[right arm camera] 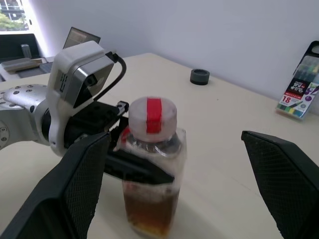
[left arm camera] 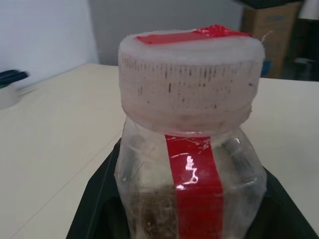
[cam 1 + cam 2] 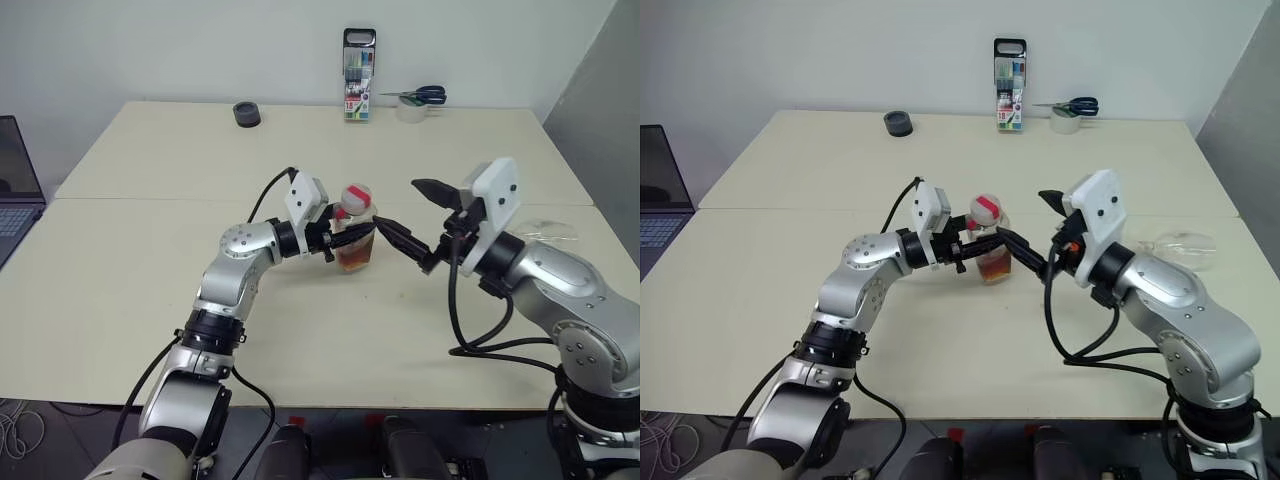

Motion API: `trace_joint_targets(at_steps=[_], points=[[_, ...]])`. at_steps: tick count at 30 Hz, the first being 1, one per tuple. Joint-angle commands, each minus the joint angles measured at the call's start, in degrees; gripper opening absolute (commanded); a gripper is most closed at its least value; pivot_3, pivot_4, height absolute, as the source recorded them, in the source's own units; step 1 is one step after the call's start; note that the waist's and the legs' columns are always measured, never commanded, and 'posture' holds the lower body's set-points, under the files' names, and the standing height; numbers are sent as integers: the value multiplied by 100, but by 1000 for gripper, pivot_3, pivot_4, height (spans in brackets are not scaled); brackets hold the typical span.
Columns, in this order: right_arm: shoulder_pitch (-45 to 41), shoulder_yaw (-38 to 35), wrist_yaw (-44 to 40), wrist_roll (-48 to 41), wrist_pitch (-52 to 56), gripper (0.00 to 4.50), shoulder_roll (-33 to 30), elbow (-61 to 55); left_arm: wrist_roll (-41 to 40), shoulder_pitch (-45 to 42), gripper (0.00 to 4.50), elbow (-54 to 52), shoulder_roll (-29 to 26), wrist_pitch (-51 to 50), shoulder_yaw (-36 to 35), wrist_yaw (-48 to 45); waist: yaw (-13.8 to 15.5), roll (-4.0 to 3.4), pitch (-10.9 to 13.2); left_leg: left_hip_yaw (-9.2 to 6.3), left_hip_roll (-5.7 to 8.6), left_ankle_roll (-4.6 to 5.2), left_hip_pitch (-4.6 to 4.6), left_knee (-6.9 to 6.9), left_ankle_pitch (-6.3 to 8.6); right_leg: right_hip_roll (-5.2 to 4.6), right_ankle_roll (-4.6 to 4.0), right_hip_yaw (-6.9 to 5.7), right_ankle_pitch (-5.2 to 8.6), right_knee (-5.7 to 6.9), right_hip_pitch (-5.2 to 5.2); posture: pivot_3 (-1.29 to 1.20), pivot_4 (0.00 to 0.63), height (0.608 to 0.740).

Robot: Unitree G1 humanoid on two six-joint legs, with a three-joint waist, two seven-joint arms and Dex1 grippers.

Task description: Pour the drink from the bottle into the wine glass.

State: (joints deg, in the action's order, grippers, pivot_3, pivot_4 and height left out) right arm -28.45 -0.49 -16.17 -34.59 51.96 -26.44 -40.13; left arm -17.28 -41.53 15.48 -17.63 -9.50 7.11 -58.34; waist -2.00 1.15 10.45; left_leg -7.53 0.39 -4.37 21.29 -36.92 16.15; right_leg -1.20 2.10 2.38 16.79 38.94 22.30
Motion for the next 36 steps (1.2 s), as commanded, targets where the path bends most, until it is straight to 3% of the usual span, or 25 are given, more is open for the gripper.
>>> trace_joint_targets(at_steps=[1,14,17,23,25,28,32,36], points=[[-279,271,335,232,30,4500,246,-47,-114,-315,1803,169,77,218,37,-433,0,0,0,-2,0,0,0,0,0,0,0,-1,0,0,0,0,150,740],[-280,686,359,735,-102,4500,595,339,-98,-306,1803,228,126,205,20,-893,1,-1,0,-6,3,-2,75,-10,-3,-3,-3,-2,-2,15,79,0,150,740],[-260,719,286,813,-229,3877,610,397,-89,-259,1803,183,75,185,9,-943,1,-1,0,-5,3,-2,79,-10,-3,-3,-4,-1,-2,15,84,0,150,740],[-239,740,75,808,-428,1889,673,437,-101,-168,1799,75,-18,122,31,-1000,-4,-1,0,-5,3,-2,80,-10,-3,-3,-4,-1,-2,15,86,0,150,740],[-245,765,-116,780,-499,1879,631,466,-116,-146,1799,36,-47,88,47,-1027,-4,-1,0,-5,3,-1,80,-10,-3,-3,-4,-1,-2,15,86,0,150,740],[-319,940,-1460,604,-1087,1879,134,770,-94,-149,1798,50,-119,96,106,-1170,-5,-1,0,-3,5,-1,81,-12,-3,-4,-3,-2,-3,15,85,0,150,740],[-1030,940,-3112,692,-1860,1879,-543,2122,-98,-168,1797,124,-142,101,122,-1302,-22,-2,1,3,5,8,80,-13,1,-3,-2,-1,-3,14,84,0,150,740],[-1446,980,-3879,688,-2047,1879,-721,2928,-78,-194,1797,180,-121,208,101,-1284,-65,-3,1,-1,-1,9,76,-12,1,3,-4,-3,-4,16,84,0,150,740]])
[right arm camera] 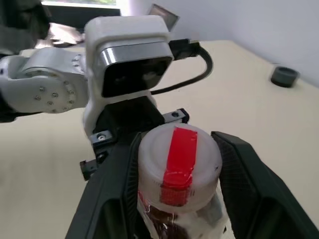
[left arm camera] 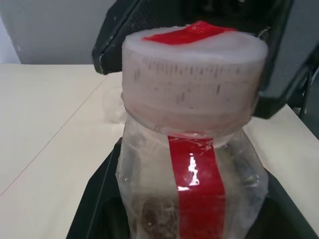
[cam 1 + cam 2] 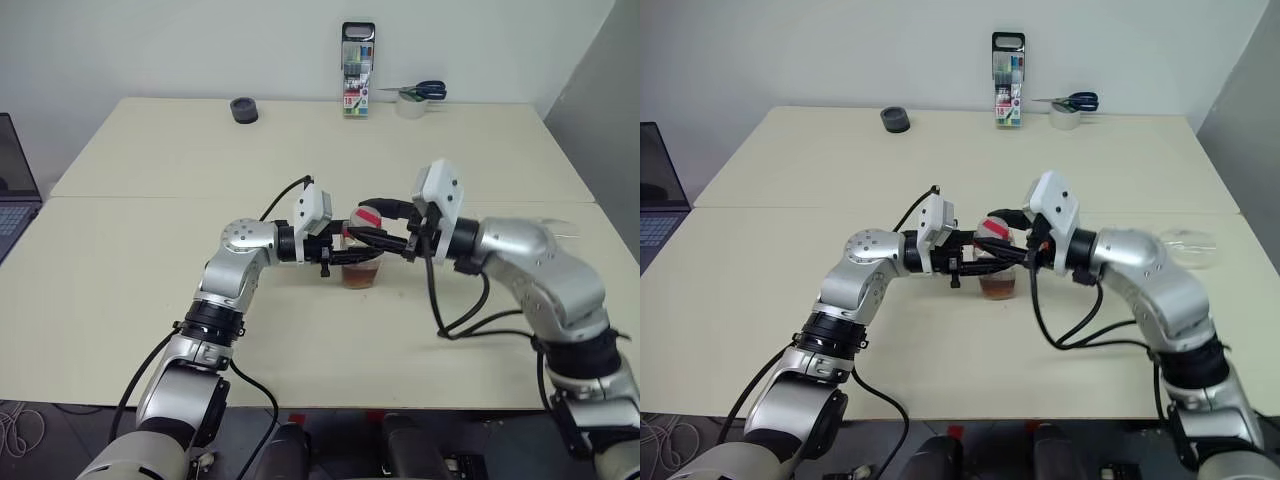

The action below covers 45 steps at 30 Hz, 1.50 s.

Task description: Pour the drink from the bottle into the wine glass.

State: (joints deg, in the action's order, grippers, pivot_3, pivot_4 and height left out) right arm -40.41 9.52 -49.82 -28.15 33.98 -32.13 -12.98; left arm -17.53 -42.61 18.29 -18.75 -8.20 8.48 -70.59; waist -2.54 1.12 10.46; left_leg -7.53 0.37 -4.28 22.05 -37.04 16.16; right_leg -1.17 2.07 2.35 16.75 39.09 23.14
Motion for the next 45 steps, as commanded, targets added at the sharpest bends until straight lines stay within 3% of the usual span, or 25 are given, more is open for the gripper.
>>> trace_joint_targets(at_steps=[1,3,5,6,11,12,17,23,36,39,44,45], points=[[-227,37,-687,92,-301,1879,-245,214,-42,-102,1797,-76,0,122,-54,-27,-27,0,0,0,0,-3,0,0,-2,-1,0,0,0,0,0,0,150,740],[-116,39,-807,130,-399,1879,-327,132,-25,-116,1797,-55,6,168,-72,8,-23,0,0,-2,4,-7,5,-2,-4,-7,-1,-1,0,-1,1,0,150,740],[40,-276,-268,177,-498,1879,-135,18,-9,-131,1797,-23,8,192,-82,30,-27,0,0,1,9,-9,9,-4,-5,-14,0,1,0,-4,2,0,150,740],[113,-402,-54,192,-512,2608,-87,-81,-2,-139,1797,-6,7,202,-89,44,-26,0,0,1,9,-9,10,-5,-5,-15,0,2,0,-4,2,0,150,740],[801,-835,1167,115,201,4205,83,-1464,-3,-259,1796,151,36,204,-144,147,-13,0,0,-7,8,-10,18,-8,-5,-16,0,-1,0,1,6,0,150,740],[932,-892,1365,14,420,4241,127,-1724,-5,-281,1796,181,39,210,-148,152,-11,0,0,-7,8,-10,18,-10,-5,-15,0,-2,0,1,6,0,150,740],[1770,-721,2806,479,814,4241,759,-2878,36,-507,1796,513,105,294,-172,180,16,0,0,-8,7,-10,21,-11,-5,-14,0,-2,0,2,7,0,150,740],[1803,-12,3875,1288,857,4241,1595,-2836,61,-673,1796,730,133,401,-124,32,-37,-2,-2,-4,7,-11,12,-16,-6,-8,0,2,0,23,9,0,150,740],[1568,198,4195,1838,790,4241,2172,-2266,107,-703,1796,792,202,435,-112,-22,-72,-2,-2,-5,9,-11,8,-15,-6,-9,-1,3,0,34,10,0,150,740],[1563,170,4176,1866,750,3614,2243,-2261,129,-653,1796,769,210,456,-112,-29,-74,-3,-2,-5,8,-10,7,-16,-6,-9,-1,3,0,36,10,0,150,740],[1559,208,4060,1874,657,1952,2220,-2275,134,-630,1796,776,207,473,-118,-28,-73,-3,-2,-5,9,-10,6,-16,-6,-9,-1,4,0,37,10,0,150,740],[1560,213,4035,1866,638,1918,2223,-2280,134,-625,1796,774,205,476,-120,-29,-74,-3,-2,-5,9,-10,6,-16,-6,-9,-1,3,0,36,10,0,150,740]])
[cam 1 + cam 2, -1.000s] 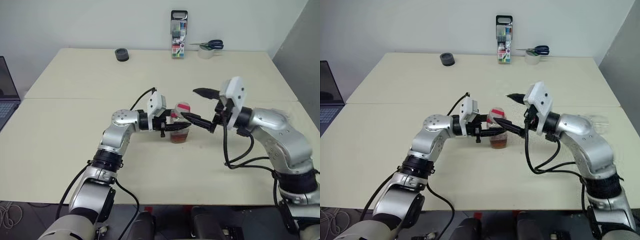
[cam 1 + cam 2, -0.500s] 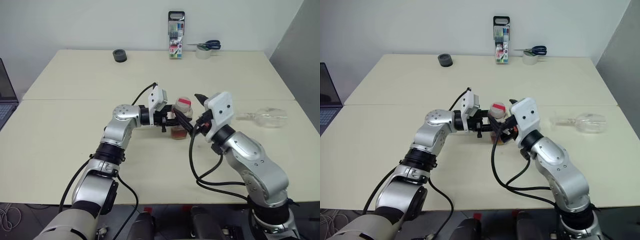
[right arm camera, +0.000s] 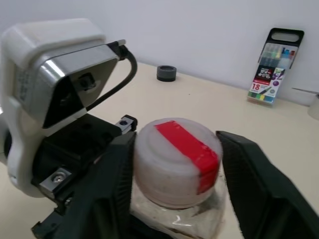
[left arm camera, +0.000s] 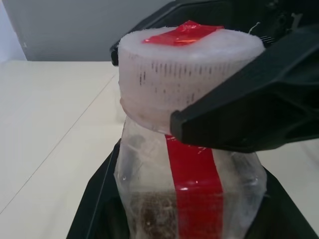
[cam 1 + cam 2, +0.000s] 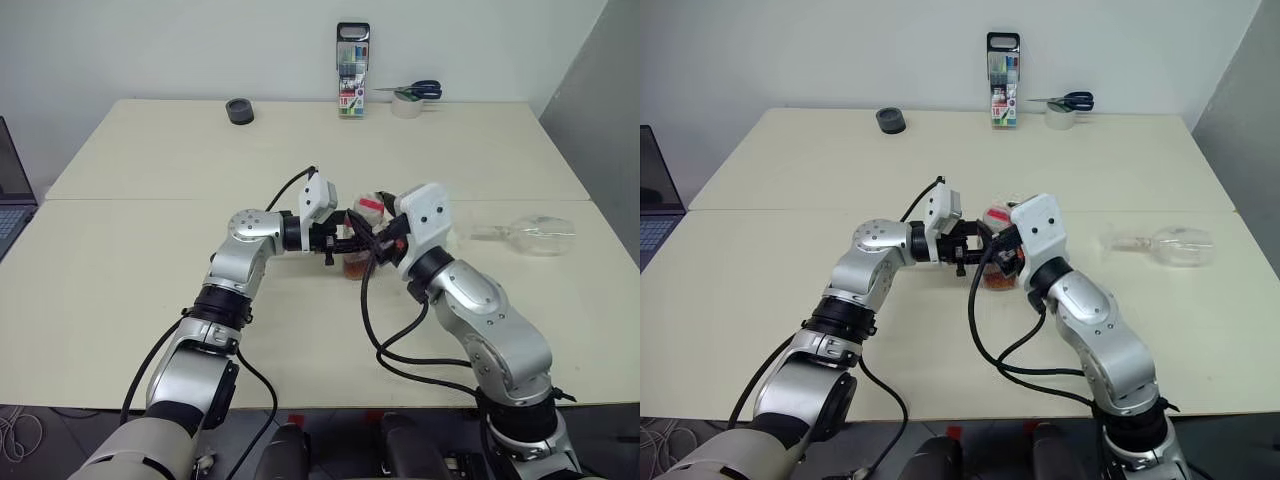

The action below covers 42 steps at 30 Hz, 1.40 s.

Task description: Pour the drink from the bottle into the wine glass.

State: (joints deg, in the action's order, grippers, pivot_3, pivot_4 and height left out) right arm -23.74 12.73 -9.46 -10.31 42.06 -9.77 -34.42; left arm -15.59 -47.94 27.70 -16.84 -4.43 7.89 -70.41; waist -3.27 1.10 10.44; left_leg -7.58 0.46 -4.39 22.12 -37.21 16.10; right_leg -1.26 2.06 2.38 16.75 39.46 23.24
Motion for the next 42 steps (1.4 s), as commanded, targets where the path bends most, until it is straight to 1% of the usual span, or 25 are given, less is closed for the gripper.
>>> trace_joint_targets(at_steps=[1,3,5,7,8,9,11,12,15,16,18,21,23,24,26,28,32,35,38,42], points=[[-116,-101,-48,83,-236,1918,-27,-131,-60,-87,1796,-167,14,100,-62,-49,0,0,0,0,0,0,0,0,0,0,0,0,0,1,0,0,150,740],[-140,-114,-164,51,-341,1918,-69,-113,-59,-78,1796,-168,13,105,-66,-53,-1,0,0,0,0,0,0,0,0,0,0,0,0,1,0,0,150,740],[-216,-168,-560,-70,-539,1918,-296,-19,-61,-66,1796,-178,17,100,-66,-59,0,0,0,1,0,0,-1,0,0,0,0,0,0,1,0,0,150,740],[-468,-440,-1793,-662,-800,1918,-889,300,-86,-55,1796,-217,12,64,-58,-107,3,0,0,1,1,0,0,-3,0,0,0,0,0,0,0,0,150,740],[-559,-529,-2197,-884,-876,1918,-1091,425,-95,-58,1796,-231,9,48,-56,-123,5,0,0,5,5,1,1,-9,1,-2,0,2,0,-1,-2,0,150,740],[-761,-592,-2862,-1102,-963,1918,-1464,787,-110,-65,1796,-246,-5,31,-47,-169,3,0,0,4,6,2,1,-11,1,-2,0,1,0,-1,-6,0,150,740],[-1183,-643,-3859,-1406,-960,1918,-1998,1556,-128,-76,1796,-272,-30,9,-23,-244,-2,0,0,5,5,9,0,-15,5,-1,0,0,0,-1,-7,0,150,740],[-1371,-647,-4209,-1523,-936,1918,-2166,1885,-135,-80,1796,-274,-43,5,-18,-277,-4,0,0,6,3,12,-1,-16,7,1,0,-1,0,0,-7,0,150,740],[-1764,-632,-4740,-1724,-792,1918,-2396,2568,-149,-90,1796,-306,-43,-8,-17,-255,-8,0,0,5,-1,23,-5,-18,13,5,0,-1,0,4,-7,0,150,740],[-1781,-651,-4683,-1662,-840,1918,-2407,2607,-152,-86,1795,-326,-33,-20,-24,-220,-9,0,0,5,-1,23,-4,-17,13,5,-1,0,0,6,-6,0,150,740],[-1719,-779,-4432,-1596,-943,2666,-2327,2542,-156,-66,1795,-361,-25,-45,-32,-173,-8,0,0,3,-2,22,-2,-19,12,3,-1,-1,0,9,-4,0,150,740],[-1477,-1006,-4110,-1598,-922,3640,-2332,2159,-161,-40,1793,-400,-27,-75,-27,-132,1,0,0,1,1,6,5,-30,3,-1,-1,-1,0,11,-4,0,150,740],[-1114,-1257,-3630,-1654,-643,4348,-2340,1455,-152,-41,1793,-376,-27,-68,-40,-94,7,0,0,-2,3,4,22,-47,3,-3,-1,-2,0,12,1,0,150,740],[-958,-1342,-3447,-1698,-496,4500,-2350,1142,-148,-44,1793,-362,-27,-66,-48,-79,11,0,0,-7,2,4,35,-61,3,-3,0,-6,0,18,5,0,150,740],[-518,-1406,-2839,-1653,-206,4500,-2186,353,-136,-85,1793,-287,-24,-46,-63,-56,20,0,0,-12,4,3,46,-66,3,-5,0,-6,0,18,9,0,150,740],[-227,-1351,-2101,-1459,4,4500,-1845,-174,-125,-119,1793,-225,-12,-20,-62,-41,22,0,0,-12,4,3,47,-69,3,-5,0,-5,0,21,9,0,150,740],[0,-826,-893,-915,233,4500,-1083,-737,-114,-150,1793,-162,35,19,-38,-23,5,0,0,-10,5,3,41,-74,2,-2,0,-2,0,42,11,0,150,740],[-9,-434,-471,-517,267,4500,-827,-779,-99,-157,1793,-136,67,39,-31,-36,3,-1,0,-11,4,2,36,-75,2,2,1,-3,0,48,11,0,150,740],[-131,-183,-1,-201,249,4500,-411,-589,-83,-196,1793,-90,124,46,-28,-40,1,-1,0,-10,3,2,35,-75,2,4,1,-2,0,48,11,0,150,740],[-159,-107,251,63,191,4500,-143,-434,-59,-210,1793,-60,174,73,-26,-46,1,-2,-1,-10,5,1,36,-75,1,3,0,-2,0,48,11,0,150,740]])
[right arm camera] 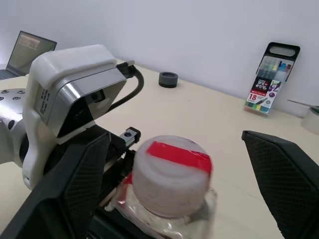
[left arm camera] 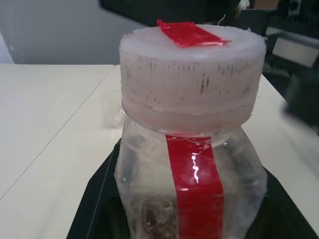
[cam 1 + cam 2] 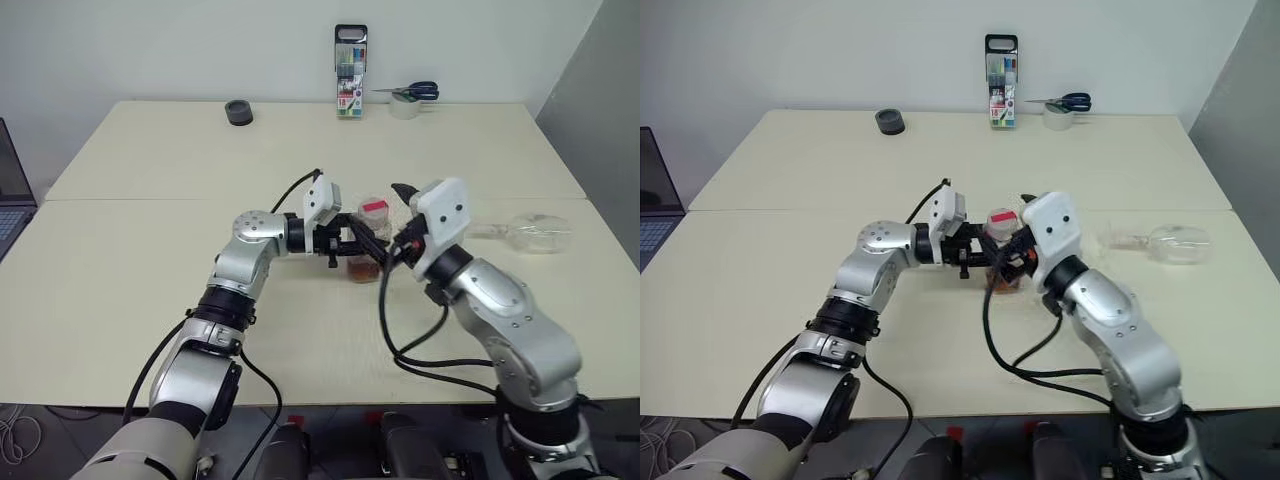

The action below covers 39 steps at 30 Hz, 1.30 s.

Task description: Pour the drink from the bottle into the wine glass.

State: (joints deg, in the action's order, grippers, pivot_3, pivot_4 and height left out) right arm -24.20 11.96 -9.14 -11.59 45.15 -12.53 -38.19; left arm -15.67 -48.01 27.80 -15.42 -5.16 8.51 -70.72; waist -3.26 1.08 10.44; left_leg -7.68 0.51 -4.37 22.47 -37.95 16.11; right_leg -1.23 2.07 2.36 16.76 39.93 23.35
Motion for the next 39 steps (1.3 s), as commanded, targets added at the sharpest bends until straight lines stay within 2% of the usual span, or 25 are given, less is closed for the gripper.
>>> trace_joint_targets(at_steps=[1,6,9,15,18,21,25,27,30,37,38,39], points=[[-114,-38,279,237,-123,4500,193,-18,-49,-203,1793,-63,37,155,-90,-17,1,0,0,0,0,0,0,0,0,0,0,0,0,0,0,0,150,740],[-130,-35,500,458,-276,4500,484,130,-38,-182,1793,-34,46,205,-87,-22,-1,0,0,1,0,1,-1,1,0,0,0,0,0,0,0,0,150,740],[-125,-15,554,538,-310,3930,605,153,-37,-167,1793,-36,42,210,-87,-22,-3,-1,0,0,-1,1,-1,1,0,1,0,0,0,0,0,0,150,740],[-89,5,489,572,-391,1904,705,87,-35,-121,1793,-65,24,201,-77,-32,-4,-1,0,0,0,1,0,1,1,1,0,0,0,0,0,0,150,740],[-53,52,239,447,-461,1897,615,61,-35,-110,1793,-73,20,204,-68,-48,-4,-1,0,0,0,1,-1,1,1,1,0,0,0,0,0,0,150,740],[-81,40,-691,-22,-690,1897,185,103,-34,-140,1791,-33,11,210,-62,-89,-3,-1,0,0,1,2,0,1,1,1,0,-1,0,0,0,0,150,740],[-483,-299,-2872,-1031,-866,1897,-955,822,-9,-227,1789,67,-40,262,-65,-231,-4,-1,1,1,4,11,-1,0,6,0,0,-1,0,-2,-4,0,150,740],[-1111,-512,-3939,-1512,-585,1897,-1579,1753,18,-253,1787,90,-82,311,-46,-335,-12,-1,1,6,4,24,-7,-3,13,0,1,0,0,-3,-8,0,150,740],[-1666,-695,-4417,-1808,-438,1897,-1858,2607,24,-279,1784,95,-100,334,-52,-374,-24,-1,2,6,-8,26,-23,6,14,13,-1,-1,0,-2,-14,0,150,740],[-1325,-1011,-3748,-1777,-587,4299,-1736,1948,-14,-274,1767,94,-110,321,-97,-335,-4,-1,2,3,0,24,-3,4,13,-6,-5,-2,2,-2,-3,0,150,740],[-1227,-1066,-3633,-1840,-502,4500,-1733,1715,-17,-273,1767,93,-109,315,-102,-339,-1,-1,2,2,1,19,2,1,10,-10,-5,-2,2,-2,-1,0,150,740],[-1120,-1124,-3466,-1892,-421,4500,-1695,1472,-19,-281,1767,102,-106,311,-106,-343,2,-1,2,2,1,10,3,-2,6,-12,-5,-2,2,-3,-1,0,150,740]])
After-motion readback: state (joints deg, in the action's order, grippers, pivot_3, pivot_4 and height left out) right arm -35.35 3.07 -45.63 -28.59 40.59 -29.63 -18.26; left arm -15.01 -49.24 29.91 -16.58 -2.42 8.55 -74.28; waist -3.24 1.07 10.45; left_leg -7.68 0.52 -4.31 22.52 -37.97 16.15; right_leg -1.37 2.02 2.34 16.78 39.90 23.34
